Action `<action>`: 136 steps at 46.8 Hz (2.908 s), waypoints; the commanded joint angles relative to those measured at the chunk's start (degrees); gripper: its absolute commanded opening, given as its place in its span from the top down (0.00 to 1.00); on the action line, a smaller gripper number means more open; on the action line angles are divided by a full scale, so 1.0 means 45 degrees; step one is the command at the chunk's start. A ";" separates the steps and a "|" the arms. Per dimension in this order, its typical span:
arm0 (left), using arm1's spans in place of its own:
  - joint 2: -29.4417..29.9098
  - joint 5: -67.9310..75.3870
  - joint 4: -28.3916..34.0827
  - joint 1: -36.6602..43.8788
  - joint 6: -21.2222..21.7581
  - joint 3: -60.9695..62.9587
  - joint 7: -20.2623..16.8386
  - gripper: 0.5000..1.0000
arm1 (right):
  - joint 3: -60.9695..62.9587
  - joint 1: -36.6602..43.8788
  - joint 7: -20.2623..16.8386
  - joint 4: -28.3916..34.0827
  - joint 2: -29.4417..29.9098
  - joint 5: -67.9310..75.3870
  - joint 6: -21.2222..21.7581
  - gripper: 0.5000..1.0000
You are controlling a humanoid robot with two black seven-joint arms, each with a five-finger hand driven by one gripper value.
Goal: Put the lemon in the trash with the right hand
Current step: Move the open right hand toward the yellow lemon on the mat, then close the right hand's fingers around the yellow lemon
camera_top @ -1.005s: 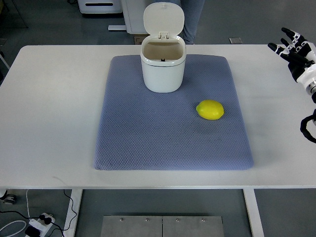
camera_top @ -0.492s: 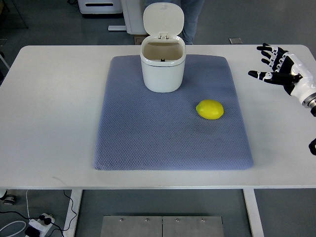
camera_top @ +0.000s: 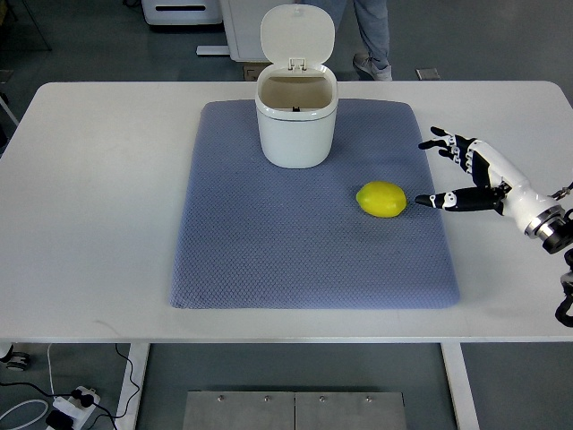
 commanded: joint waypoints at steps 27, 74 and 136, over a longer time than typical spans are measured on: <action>0.0000 0.0000 0.0000 0.0001 0.0000 0.0001 -0.0013 0.00 | -0.1106 0.0385 -0.0208 -0.0281 0.1125 -0.0003 -0.1023 0.00; 0.0000 0.0000 0.0000 0.0001 0.0000 0.0001 0.0006 0.00 | -0.1653 0.0795 -0.1009 -0.1707 0.2668 0.0095 -0.1101 0.07; 0.0000 0.0000 0.0000 0.0001 0.0000 0.0001 0.0006 0.00 | -0.2180 0.1479 -0.0990 -0.1980 0.2747 0.0388 -0.1453 1.00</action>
